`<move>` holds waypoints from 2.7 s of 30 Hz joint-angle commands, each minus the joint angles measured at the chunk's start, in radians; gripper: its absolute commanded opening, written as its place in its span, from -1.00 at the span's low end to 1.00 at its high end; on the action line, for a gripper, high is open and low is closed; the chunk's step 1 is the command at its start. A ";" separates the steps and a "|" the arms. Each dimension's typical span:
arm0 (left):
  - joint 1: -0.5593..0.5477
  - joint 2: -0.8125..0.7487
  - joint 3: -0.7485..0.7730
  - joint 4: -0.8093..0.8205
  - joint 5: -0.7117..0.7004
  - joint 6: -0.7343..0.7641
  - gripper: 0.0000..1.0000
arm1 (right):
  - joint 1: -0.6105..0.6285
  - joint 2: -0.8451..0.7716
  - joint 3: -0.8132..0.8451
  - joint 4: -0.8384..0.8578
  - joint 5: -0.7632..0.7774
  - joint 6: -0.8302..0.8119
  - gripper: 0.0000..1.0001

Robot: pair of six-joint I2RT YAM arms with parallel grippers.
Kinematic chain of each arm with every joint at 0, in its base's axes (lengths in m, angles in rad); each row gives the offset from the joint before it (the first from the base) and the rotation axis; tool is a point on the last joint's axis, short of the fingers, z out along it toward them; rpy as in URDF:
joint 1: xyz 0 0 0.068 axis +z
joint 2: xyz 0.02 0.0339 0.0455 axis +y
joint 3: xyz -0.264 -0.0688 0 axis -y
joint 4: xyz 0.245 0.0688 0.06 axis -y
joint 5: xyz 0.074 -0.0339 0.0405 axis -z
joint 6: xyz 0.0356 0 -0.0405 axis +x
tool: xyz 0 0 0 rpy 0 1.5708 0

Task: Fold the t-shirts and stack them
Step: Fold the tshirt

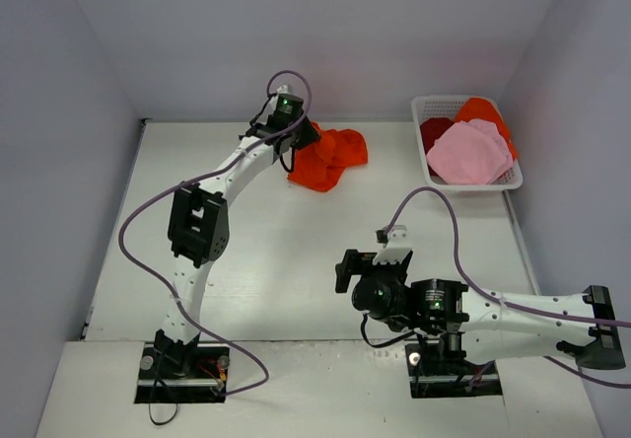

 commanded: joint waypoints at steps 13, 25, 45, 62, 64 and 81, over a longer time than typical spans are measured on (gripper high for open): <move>0.026 0.090 0.219 0.026 0.047 0.007 -1.00 | 0.001 0.003 -0.020 0.013 0.032 0.066 0.79; 0.029 0.194 0.377 0.022 0.056 0.021 -1.00 | 0.001 -0.001 -0.036 0.013 0.029 0.101 0.78; 0.046 0.297 0.434 0.213 0.120 0.019 -1.00 | 0.002 0.048 -0.030 0.017 0.023 0.123 0.78; 0.029 0.018 0.120 0.267 0.097 0.090 0.72 | 0.011 0.114 0.041 0.033 0.035 0.086 0.78; 0.028 -0.017 0.037 0.270 0.097 0.082 0.72 | 0.014 0.122 0.059 0.033 0.041 0.064 0.78; -0.008 0.077 0.023 0.353 0.106 0.026 0.72 | 0.022 0.009 0.389 0.040 0.306 -0.245 0.74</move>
